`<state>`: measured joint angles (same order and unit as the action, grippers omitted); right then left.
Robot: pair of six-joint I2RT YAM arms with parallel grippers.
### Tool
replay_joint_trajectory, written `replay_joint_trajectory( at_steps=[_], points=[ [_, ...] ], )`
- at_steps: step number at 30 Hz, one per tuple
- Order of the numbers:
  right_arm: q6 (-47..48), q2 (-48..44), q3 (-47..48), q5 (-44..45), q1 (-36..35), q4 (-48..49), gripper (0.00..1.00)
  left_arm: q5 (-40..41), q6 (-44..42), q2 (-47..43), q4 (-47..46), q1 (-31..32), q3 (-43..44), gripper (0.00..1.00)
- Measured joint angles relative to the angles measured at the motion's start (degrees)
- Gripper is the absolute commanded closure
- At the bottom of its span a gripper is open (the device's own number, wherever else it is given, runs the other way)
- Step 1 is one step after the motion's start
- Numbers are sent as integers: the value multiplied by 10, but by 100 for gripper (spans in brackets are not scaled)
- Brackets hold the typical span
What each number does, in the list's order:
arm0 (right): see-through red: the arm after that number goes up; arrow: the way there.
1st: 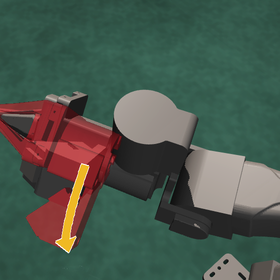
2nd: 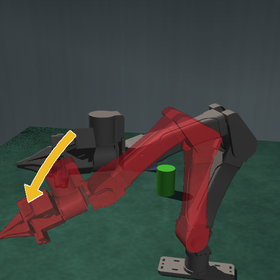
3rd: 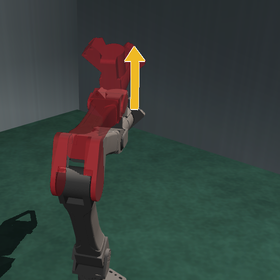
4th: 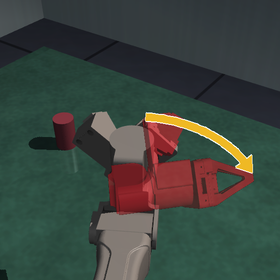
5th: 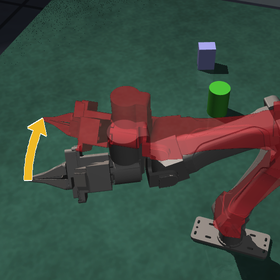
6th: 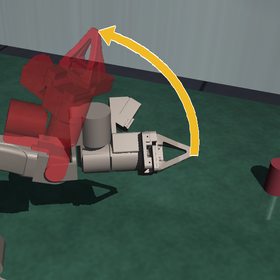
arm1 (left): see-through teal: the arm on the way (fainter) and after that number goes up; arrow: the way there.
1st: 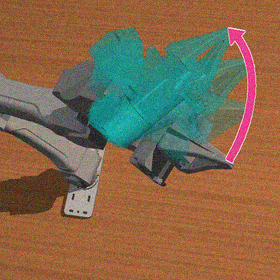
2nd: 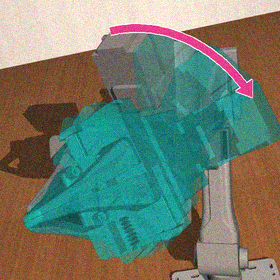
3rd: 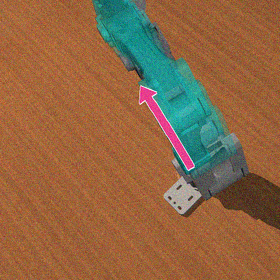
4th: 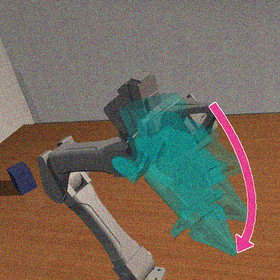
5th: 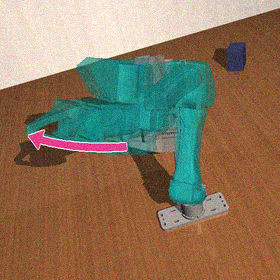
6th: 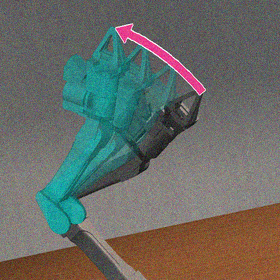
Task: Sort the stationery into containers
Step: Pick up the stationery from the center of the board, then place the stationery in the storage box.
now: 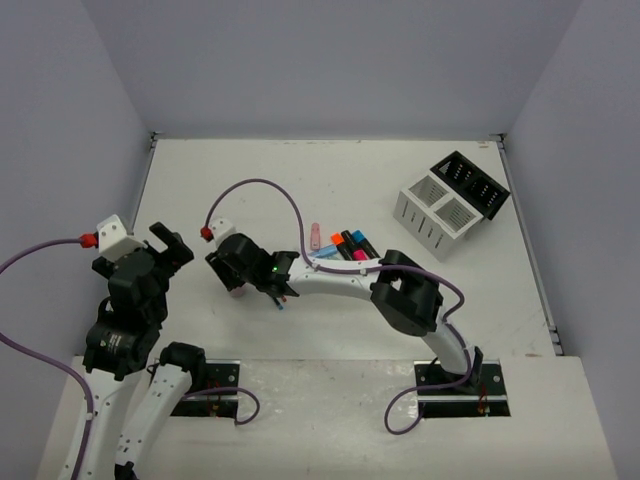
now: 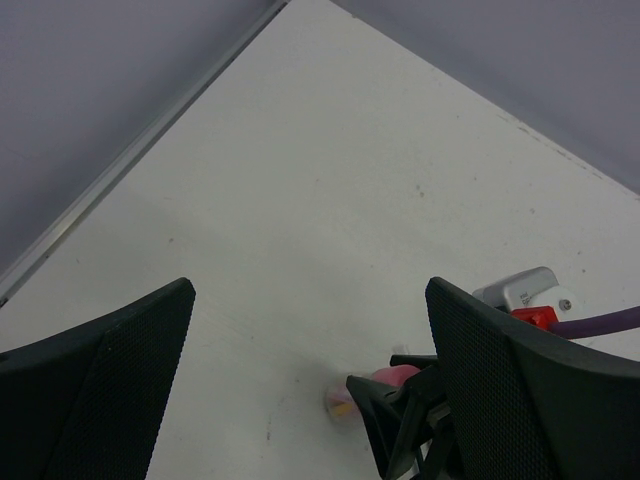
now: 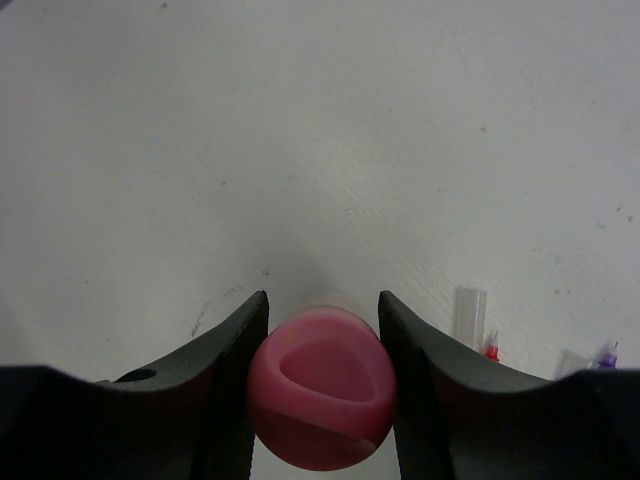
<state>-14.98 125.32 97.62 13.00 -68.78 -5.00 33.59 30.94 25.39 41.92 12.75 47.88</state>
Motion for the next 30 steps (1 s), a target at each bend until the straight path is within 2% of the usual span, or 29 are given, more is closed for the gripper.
replay_joint_trajectory(
  at_steps=[1,2,3,9,13,16,19,22,25,30],
  points=[
    [-1,0,0,2,-1,0,90,-1,0,0,-1,0,0,0],
    [0,0,0,3,-2,0,98,-1,0,0,-3,0,0,0],
    [0,0,-1,4,-3,1,100,-1,0,0,-4,0,0,0],
    [5,-31,-29,-5,-6,3,100,-1,0,0,-7,0,-3,0],
    [24,-134,-77,11,1,-12,100,-1,0,-1,-7,0,-6,0],
    [37,-258,-110,25,43,-16,100,-1,0,-1,-7,0,-6,0],
    [47,-358,-113,64,163,-5,100,-2,0,-1,-7,0,-6,0],
    [65,-394,-103,146,325,6,100,-4,0,-2,-7,0,-7,0],
    [77,-371,-94,210,447,2,100,-8,0,-1,-7,0,-9,0],
    [85,-292,-93,230,544,-18,100,-22,-2,2,-12,1,-9,0]
  ],
)
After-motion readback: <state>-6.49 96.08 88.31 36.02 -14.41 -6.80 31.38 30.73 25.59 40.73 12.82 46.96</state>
